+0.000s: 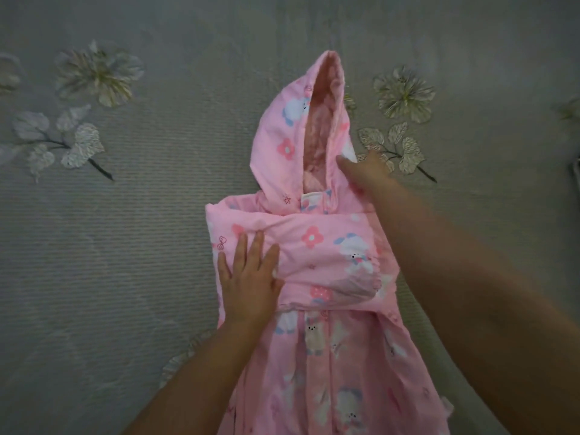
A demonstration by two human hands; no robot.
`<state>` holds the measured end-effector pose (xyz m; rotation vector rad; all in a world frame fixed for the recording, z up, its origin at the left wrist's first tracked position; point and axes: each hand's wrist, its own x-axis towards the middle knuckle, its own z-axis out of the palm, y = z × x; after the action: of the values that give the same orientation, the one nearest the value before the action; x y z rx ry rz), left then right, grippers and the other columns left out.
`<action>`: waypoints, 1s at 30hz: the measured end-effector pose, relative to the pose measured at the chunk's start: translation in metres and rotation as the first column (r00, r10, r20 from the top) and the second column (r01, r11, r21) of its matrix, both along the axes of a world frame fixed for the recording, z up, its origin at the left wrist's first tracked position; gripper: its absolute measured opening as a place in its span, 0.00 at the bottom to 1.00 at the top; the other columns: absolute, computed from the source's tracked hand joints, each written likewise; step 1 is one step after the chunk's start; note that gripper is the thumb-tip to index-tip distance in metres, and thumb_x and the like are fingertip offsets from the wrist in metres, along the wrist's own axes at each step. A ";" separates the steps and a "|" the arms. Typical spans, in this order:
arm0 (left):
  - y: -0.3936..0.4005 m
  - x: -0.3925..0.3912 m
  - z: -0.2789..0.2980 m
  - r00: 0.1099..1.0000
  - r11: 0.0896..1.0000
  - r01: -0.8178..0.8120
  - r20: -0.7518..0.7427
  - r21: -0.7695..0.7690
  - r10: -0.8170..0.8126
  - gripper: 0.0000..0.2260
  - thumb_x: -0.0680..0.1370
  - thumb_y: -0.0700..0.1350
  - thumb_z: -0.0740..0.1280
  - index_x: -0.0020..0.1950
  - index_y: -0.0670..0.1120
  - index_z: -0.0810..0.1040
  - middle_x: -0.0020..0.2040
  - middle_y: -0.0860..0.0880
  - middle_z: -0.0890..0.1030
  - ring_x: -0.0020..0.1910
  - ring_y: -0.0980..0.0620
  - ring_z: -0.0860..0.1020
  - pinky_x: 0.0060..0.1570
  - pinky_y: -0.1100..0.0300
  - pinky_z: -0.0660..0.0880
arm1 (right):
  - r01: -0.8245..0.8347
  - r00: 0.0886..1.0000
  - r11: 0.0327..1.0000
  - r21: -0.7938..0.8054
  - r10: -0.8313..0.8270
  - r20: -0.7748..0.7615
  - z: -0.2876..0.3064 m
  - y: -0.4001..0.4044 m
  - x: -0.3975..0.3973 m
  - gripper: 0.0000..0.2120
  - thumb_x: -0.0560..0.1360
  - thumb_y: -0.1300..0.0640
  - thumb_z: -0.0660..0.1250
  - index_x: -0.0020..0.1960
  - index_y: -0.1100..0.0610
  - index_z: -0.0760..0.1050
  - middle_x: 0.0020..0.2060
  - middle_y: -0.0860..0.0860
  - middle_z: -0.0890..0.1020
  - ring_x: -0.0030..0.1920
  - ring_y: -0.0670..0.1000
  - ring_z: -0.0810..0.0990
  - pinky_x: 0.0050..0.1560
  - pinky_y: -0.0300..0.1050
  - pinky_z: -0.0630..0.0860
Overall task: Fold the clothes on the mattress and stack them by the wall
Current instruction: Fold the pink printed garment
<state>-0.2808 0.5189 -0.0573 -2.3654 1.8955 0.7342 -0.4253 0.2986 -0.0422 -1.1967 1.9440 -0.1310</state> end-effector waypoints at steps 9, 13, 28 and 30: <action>0.003 0.022 0.003 0.646 0.803 -0.582 -0.675 -0.133 0.357 0.15 0.76 0.36 0.63 0.63 0.36 0.72 0.65 0.42 0.71 0.65 0.48 0.68 0.65 0.59 0.63 | -0.432 0.710 0.759 -0.487 0.620 0.335 0.069 0.052 -0.015 0.14 0.67 0.75 0.64 0.47 0.63 0.80 0.51 0.54 0.78 0.49 0.36 0.77 0.50 0.41 0.76; 0.010 0.066 0.024 -0.383 0.195 -0.809 -0.749 0.555 0.541 0.11 0.80 0.38 0.53 0.41 0.44 0.71 0.32 0.52 0.78 0.30 0.57 0.76 0.31 0.65 0.72 | -0.829 0.130 -0.005 -0.560 0.971 -0.201 0.082 0.113 -0.042 0.17 0.53 0.76 0.61 0.34 0.62 0.82 0.54 0.62 0.79 0.63 0.62 0.71 0.57 0.66 0.70; 0.053 -0.024 0.053 0.854 0.831 0.358 -0.210 -0.425 -0.476 0.07 0.66 0.41 0.71 0.42 0.41 0.82 0.31 0.42 0.79 0.29 0.45 0.78 0.30 0.56 0.72 | -0.873 0.386 0.462 0.156 0.849 -0.360 0.051 0.085 -0.023 0.41 0.68 0.42 0.70 0.73 0.55 0.56 0.71 0.54 0.65 0.72 0.56 0.59 0.69 0.64 0.46; 0.059 -0.027 0.046 0.850 0.859 0.421 -0.203 -0.291 -0.485 0.03 0.71 0.41 0.68 0.42 0.42 0.80 0.34 0.44 0.80 0.32 0.44 0.79 0.35 0.56 0.71 | -0.860 0.302 0.390 0.330 0.909 -0.288 0.047 0.082 -0.015 0.38 0.66 0.41 0.71 0.69 0.58 0.64 0.67 0.57 0.70 0.68 0.57 0.66 0.68 0.58 0.57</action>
<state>-0.3079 0.5783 -0.0111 -1.8514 2.6626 0.8538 -0.4401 0.3804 0.0050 -2.2010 1.2555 0.9209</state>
